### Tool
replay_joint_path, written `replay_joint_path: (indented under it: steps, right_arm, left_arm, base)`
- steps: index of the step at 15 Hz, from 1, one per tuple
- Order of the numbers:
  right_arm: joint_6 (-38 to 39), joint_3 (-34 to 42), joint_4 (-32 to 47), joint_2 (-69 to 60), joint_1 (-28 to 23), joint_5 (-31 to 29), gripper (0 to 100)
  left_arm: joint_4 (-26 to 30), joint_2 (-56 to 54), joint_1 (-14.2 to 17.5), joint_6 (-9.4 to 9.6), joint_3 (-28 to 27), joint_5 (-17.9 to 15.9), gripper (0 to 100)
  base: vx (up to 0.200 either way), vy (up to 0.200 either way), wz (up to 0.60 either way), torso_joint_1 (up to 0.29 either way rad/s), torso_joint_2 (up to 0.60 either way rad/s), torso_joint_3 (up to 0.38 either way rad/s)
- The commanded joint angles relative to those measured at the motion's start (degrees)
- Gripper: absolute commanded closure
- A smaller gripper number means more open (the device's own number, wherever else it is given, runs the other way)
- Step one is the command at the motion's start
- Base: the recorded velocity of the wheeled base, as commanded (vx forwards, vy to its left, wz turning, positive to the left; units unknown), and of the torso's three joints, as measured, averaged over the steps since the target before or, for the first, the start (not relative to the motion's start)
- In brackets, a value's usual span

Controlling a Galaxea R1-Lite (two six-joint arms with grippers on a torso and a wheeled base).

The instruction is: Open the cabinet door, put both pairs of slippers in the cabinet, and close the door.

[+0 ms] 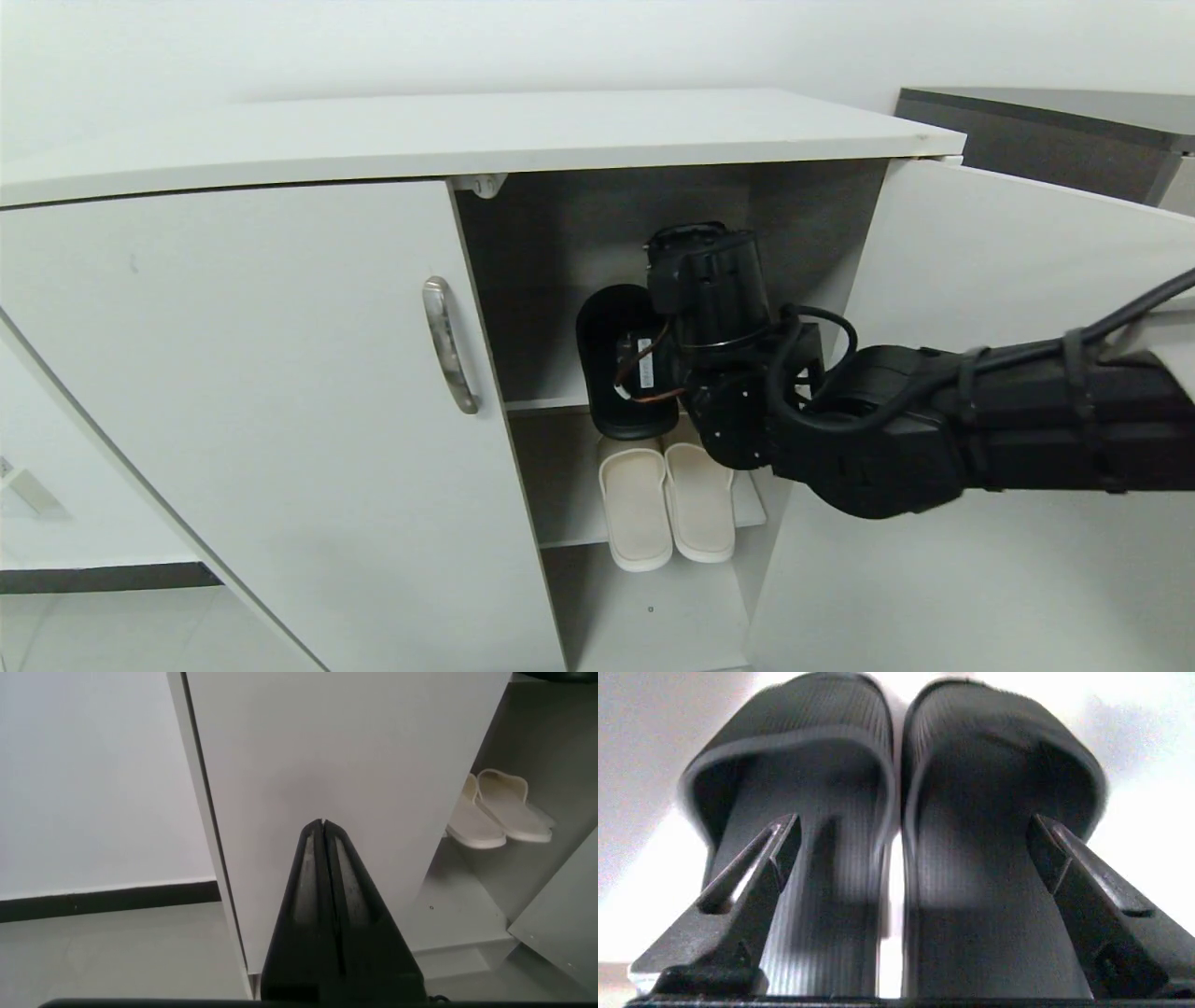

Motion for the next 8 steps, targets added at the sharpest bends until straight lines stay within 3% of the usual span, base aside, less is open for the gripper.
replay_joint_path:
  steps: [1,5,6,8]
  right_arm:
    - [0.3,8.5,-0.4,-8.2,2.6,0.7,0]
    - [-0.2,17.5,-8.1,-11.6,5.8,2.6,0]
    - [-0.2,18.7,-8.8,-11.6,6.2,2.7,100]
    - [0.2,21.0,-9.3,-11.7,6.4,2.9,100]
  left_arm:
    - [0.0,0.1,0.0,-0.02,0.0,0.0,100]
    - [0.0,0.1,0.0,-0.02,0.0,-0.1,100]
    - [0.0,0.1,0.0,-0.02,0.0,-0.1,100]
    - [0.0,0.1,0.0,-0.02,0.0,-0.1,100]
  base:
    - [0.0,0.0,0.0,0.0,0.0,0.0]
    - [0.0,0.0,0.0,0.0,0.0,0.0]
    - [0.0,0.0,0.0,0.0,0.0,0.0]
    - [0.0,0.0,0.0,0.0,0.0,0.0]
